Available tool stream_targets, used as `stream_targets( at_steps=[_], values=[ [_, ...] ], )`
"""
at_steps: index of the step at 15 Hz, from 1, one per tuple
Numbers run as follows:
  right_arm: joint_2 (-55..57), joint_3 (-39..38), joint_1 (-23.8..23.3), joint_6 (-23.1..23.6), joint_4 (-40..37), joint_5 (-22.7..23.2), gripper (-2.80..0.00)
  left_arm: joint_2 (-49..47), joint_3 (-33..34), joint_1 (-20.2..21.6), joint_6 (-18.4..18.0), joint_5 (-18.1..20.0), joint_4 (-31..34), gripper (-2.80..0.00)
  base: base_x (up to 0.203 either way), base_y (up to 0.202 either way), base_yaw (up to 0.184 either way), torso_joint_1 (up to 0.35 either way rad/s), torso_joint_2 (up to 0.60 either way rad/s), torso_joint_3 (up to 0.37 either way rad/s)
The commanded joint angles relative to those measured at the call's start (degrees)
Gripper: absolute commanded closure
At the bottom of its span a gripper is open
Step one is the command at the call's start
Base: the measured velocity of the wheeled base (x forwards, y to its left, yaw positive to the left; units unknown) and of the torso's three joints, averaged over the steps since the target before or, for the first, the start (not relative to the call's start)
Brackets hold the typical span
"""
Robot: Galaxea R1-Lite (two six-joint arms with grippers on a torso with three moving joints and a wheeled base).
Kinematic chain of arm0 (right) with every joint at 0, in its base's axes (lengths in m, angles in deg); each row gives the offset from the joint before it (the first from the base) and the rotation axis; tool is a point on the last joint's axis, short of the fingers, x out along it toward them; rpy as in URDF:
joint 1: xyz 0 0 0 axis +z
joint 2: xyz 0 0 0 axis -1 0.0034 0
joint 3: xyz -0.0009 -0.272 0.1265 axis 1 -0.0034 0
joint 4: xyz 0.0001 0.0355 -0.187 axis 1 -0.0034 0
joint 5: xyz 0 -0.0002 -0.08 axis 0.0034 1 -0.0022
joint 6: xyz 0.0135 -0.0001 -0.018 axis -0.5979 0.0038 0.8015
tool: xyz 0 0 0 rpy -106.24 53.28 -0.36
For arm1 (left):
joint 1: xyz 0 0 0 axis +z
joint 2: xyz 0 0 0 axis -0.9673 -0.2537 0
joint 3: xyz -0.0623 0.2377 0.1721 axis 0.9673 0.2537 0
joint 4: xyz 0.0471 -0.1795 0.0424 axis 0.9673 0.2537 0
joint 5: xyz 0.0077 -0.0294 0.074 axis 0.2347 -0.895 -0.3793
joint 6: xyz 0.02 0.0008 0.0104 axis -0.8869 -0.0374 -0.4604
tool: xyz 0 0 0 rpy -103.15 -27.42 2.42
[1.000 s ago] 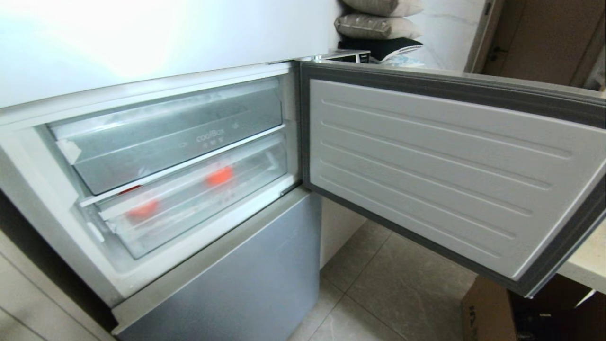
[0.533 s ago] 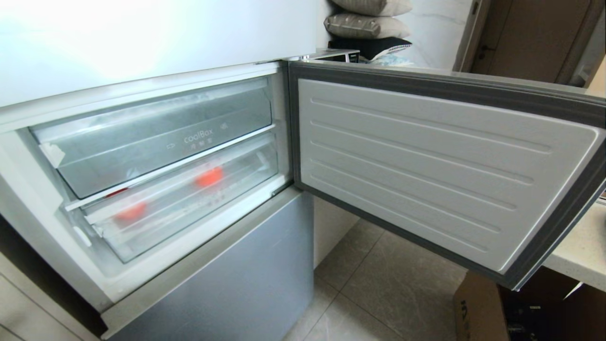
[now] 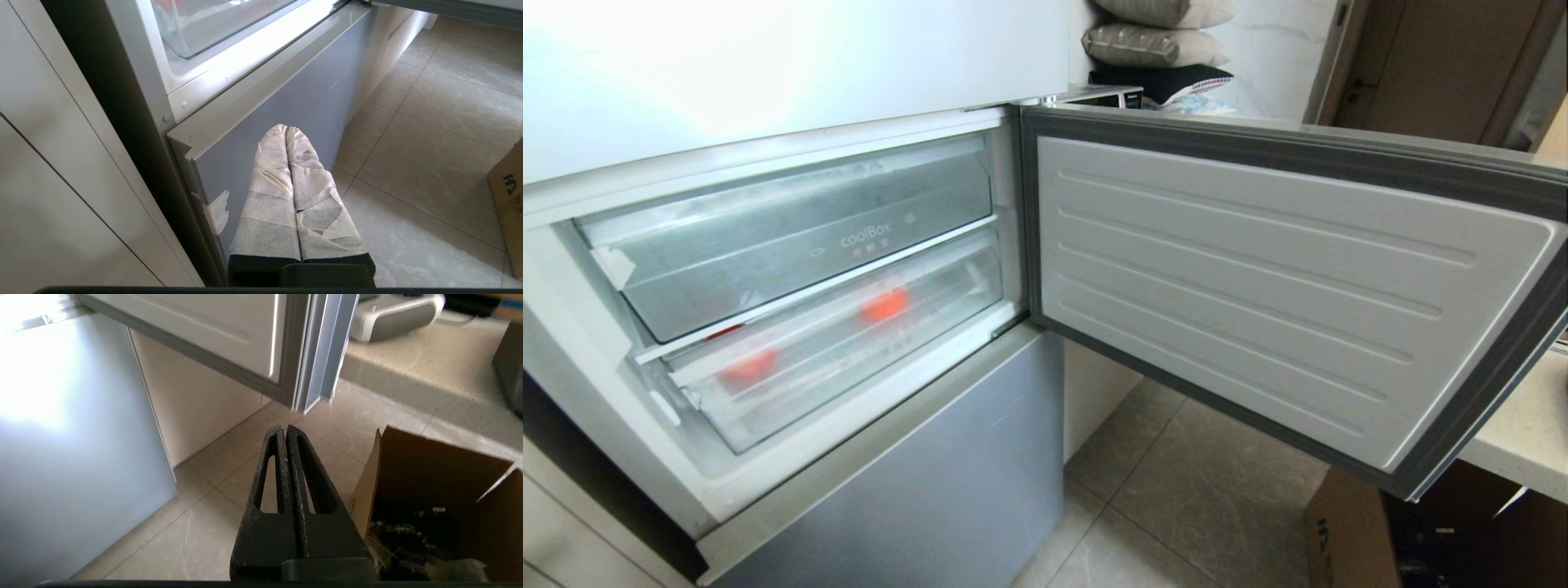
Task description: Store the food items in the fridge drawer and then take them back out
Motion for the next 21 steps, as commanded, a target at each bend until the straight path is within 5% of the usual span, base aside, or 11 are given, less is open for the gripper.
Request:
stream_targets(
  at_steps=[1, 7, 9, 16, 21],
  values=[
    [0.0, 1.3, 0.0, -0.1, 0.1, -0.2, 0.0, 0.0, 0.0, 0.0, 0.0, 0.0, 0.1, 0.0, 0.0, 0.0, 0.0, 0.0, 0.0, 0.0],
    [9.5, 26.6, -0.5, -9.6, -10.3, -9.7, 0.0, 0.0, 0.0, 0.0, 0.0, 0.0, 0.0, 0.0, 0.0, 0.0, 0.0, 0.0, 0.0, 0.0],
    [18.3, 29.3, -4.3, -12.8, -11.3, -9.9, 0.0, 0.0, 0.0, 0.0, 0.0, 0.0, 0.0, 0.0, 0.0, 0.0, 0.0, 0.0, 0.0, 0.0],
    [45.6, 27.1, -27.5, -17.2, 15.1, 0.7, 0.0, 0.0, 0.0, 0.0, 0.0, 0.0, 0.1, 0.0, 0.0, 0.0, 0.0, 0.0, 0.0, 0.0],
    [63.6, 29.2, -35.0, -16.8, 32.0, 10.1, 0.0, 0.0, 0.0, 0.0, 0.0, 0.0, 0.0, 0.0, 0.0, 0.0, 0.0, 0.0, 0.0, 0.0]
  ],
)
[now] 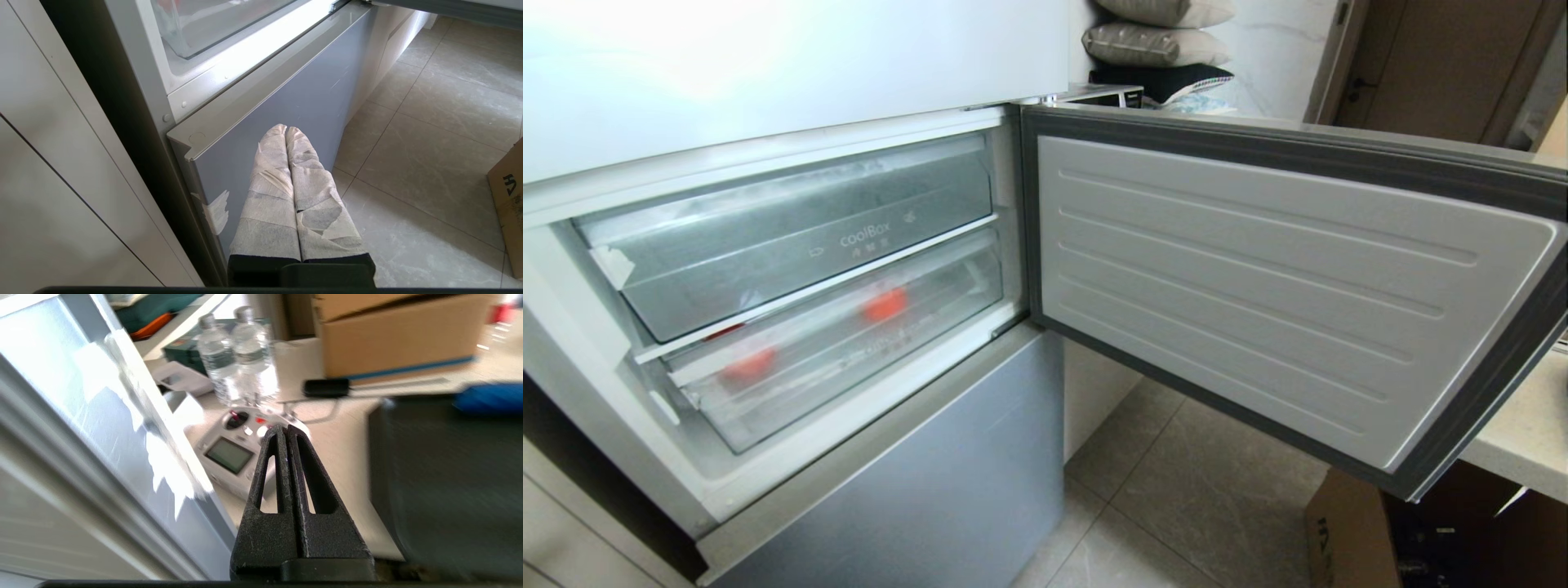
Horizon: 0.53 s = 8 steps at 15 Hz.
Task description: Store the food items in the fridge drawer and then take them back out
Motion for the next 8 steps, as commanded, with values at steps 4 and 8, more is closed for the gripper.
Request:
stream_targets(
  at_steps=[4, 8],
  values=[
    [9.5, 4.7, -1.1, -0.3, 2.2, 11.8, 0.0, 0.0, 0.0, 0.0, 0.0, 0.0, 0.0, 0.0, 0.0, 0.0, 0.0, 0.0, 0.0, 0.0],
    [12.5, 8.1, -1.1, -0.7, 2.0, 15.0, 0.0, 0.0, 0.0, 0.0, 0.0, 0.0, 0.0, 0.0, 0.0, 0.0, 0.0, 0.0, 0.0, 0.0]
  ],
)
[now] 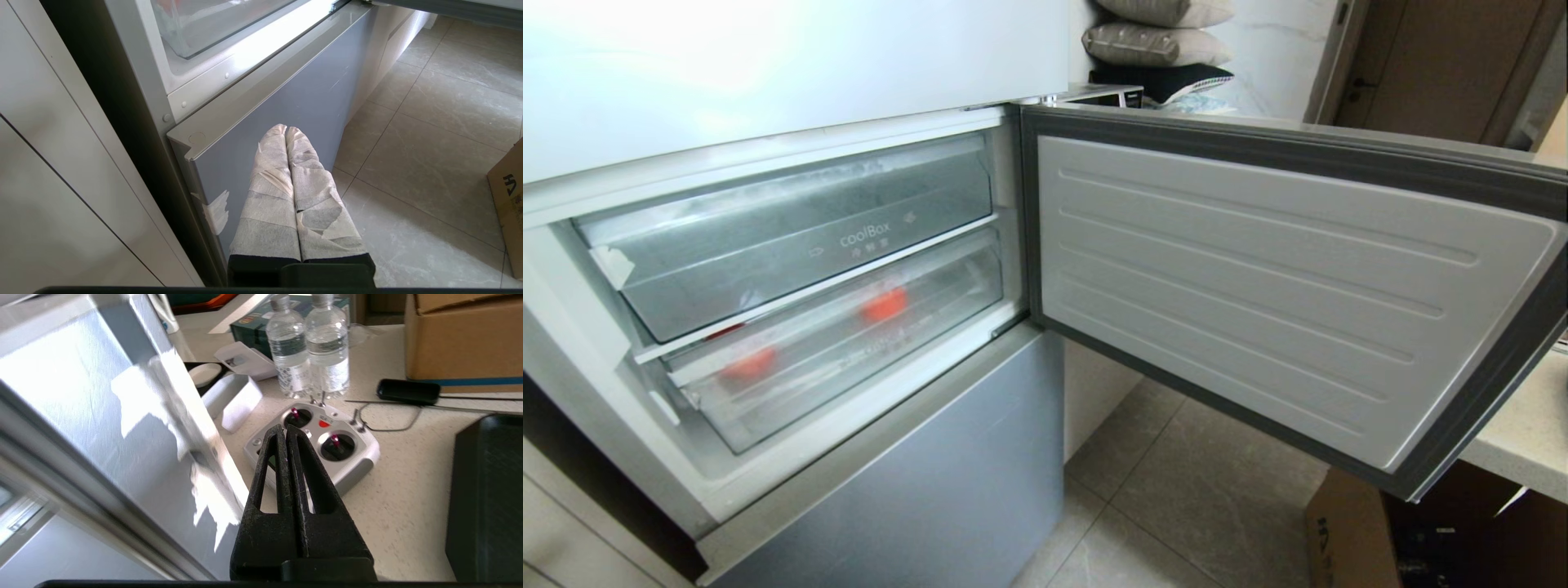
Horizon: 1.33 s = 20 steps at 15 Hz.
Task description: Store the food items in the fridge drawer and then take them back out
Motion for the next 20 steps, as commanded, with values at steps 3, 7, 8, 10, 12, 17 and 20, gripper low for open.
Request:
stream_targets(
  at_steps=[3, 7, 8, 10, 12, 17, 20],
  values=[
    [3.9, 2.3, 0.0, -0.2, 0.4, 1.7, 0.0, 0.0, 0.0, 0.0, 0.0, 0.0, 0.0, 0.0, 0.0, 0.0, 0.0, 0.0, 0.0, 0.0],
    [4.8, 2.3, 0.0, -0.2, 0.2, 6.4, 0.0, 0.0, 0.0, 0.0, 0.0, 0.0, 0.0, 0.0, 0.0, 0.0, 0.0, 0.0, 0.0, 0.0],
    [4.8, 2.2, 0.0, -0.7, 0.2, 7.3, 0.0, 0.0, 0.0, 0.0, 0.0, 0.0, 0.1, 0.0, 0.0, 0.0, 0.0, 0.0, 0.0, 0.0],
    [4.7, 2.1, 0.0, -1.7, 0.4, 8.8, 0.0, 0.0, 0.0, 0.0, 0.0, 0.0, 0.1, 0.0, 0.0, 0.0, 0.0, 0.0, 0.0, 0.0],
    [4.4, 1.8, 0.0, -1.7, 0.4, 9.0, 0.0, 0.0, 0.0, 0.0, 0.0, 0.0, 0.1, 0.0, 0.0, 0.0, 0.0, 0.0, 0.0, 0.0],
    [1.4, -1.7, 0.0, -2.3, 0.4, 12.1, 0.0, 0.0, 0.0, 0.0, 0.0, 0.0, 0.0, 0.0, 0.0, 0.0, 0.0, 0.0, 0.0, 0.0],
    [-0.4, -3.3, -0.1, -2.0, 0.8, 11.4, 0.0, 0.0, 0.0, 0.0, 0.0, 0.0, 0.0, 0.0, 0.0, 0.0, 0.0, 0.0, 0.0, 0.0]
  ],
)
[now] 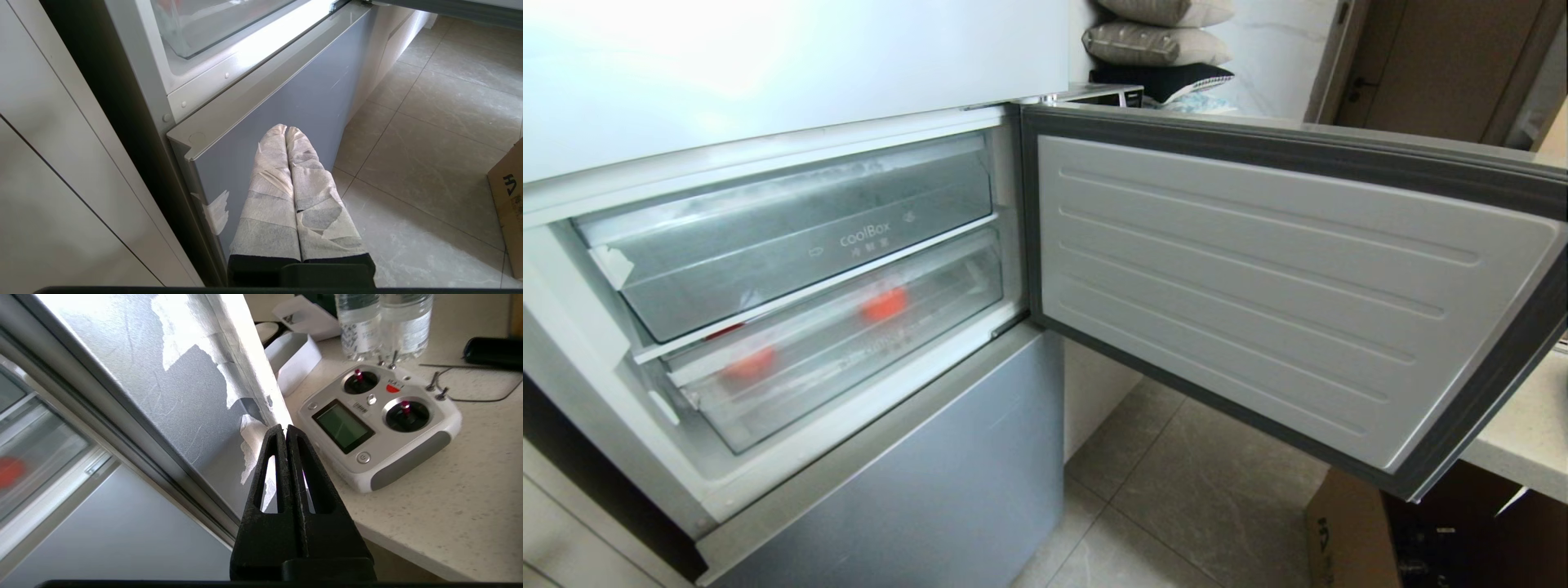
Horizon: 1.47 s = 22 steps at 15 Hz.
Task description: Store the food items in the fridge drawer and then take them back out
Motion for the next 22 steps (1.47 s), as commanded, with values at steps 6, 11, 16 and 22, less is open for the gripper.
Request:
stream_targets(
  at_steps=[6, 11, 16, 22],
  values=[
    [4.2, 2.1, -1.1, 1.0, 6.9, -11.1, 0.0, 0.0, 0.0, 0.0, 0.0, 0.0, 0.0, 0.0, 0.0, 0.0, 0.0, 0.0, 0.0, 0.0],
    [10.2, 6.7, -1.0, 0.7, 6.9, -1.2, 0.0, 0.0, 0.0, 0.0, 0.0, 0.0, 0.1, 0.0, 0.0, 0.0, 0.0, 0.0, 0.0, 0.0],
    [11.7, 7.8, -1.0, 0.7, 6.9, 2.3, 0.0, 0.0, 0.0, 0.0, 0.0, 0.0, 0.0, 0.0, 0.0, 0.0, 0.0, 0.0, 0.0, 0.0],
    [11.5, 6.9, -1.0, 0.6, 6.6, 9.2, 0.0, 0.0, 0.0, 0.0, 0.0, 0.0, 0.0, 0.0, 0.0, 0.0, 0.0, 0.0, 0.0, 0.0]
  ],
)
